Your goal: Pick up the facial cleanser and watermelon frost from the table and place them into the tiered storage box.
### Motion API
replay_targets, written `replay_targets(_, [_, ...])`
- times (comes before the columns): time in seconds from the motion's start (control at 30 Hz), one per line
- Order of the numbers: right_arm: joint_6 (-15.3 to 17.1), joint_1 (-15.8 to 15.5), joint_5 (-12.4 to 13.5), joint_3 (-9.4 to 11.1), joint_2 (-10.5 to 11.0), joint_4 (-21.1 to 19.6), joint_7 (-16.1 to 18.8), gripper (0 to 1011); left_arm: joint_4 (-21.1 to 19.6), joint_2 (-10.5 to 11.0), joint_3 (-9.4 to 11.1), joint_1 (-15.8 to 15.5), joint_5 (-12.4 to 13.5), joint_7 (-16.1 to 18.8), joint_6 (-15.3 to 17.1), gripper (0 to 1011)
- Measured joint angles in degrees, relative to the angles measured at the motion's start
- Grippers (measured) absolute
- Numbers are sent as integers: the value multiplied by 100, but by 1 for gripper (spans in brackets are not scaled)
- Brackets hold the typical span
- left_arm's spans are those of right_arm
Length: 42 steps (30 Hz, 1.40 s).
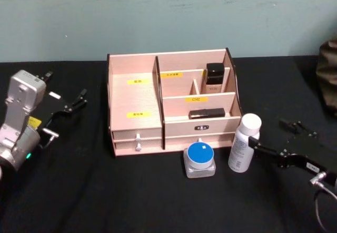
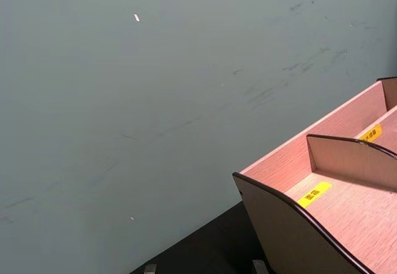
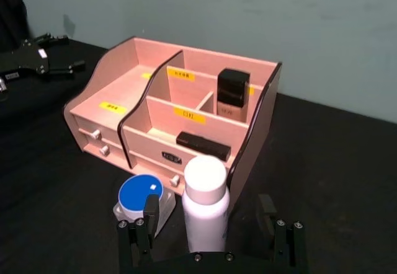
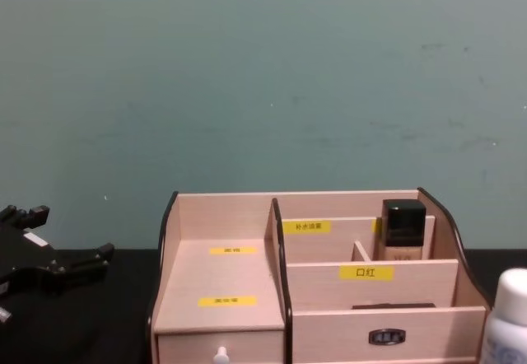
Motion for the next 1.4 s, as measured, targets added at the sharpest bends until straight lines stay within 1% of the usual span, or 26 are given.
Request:
replay_targets(0.37, [160, 178, -109, -190, -255, 386, 146, 1002, 0, 0, 0, 0, 0, 0, 0, 1001])
replay_targets(0.87, [159, 552, -292, -425, -499, 800, 335, 1002, 0, 0, 0, 0, 0, 0, 0, 1001])
replay_targets(1.23, [26, 899, -607, -625, -662, 1098, 443, 1002, 0, 0, 0, 0, 0, 0, 0, 1001])
replay_targets(1.4, [6, 1022, -730, -680, -727, 1206, 477, 1002, 0, 0, -1, 0, 0, 0, 0, 1001])
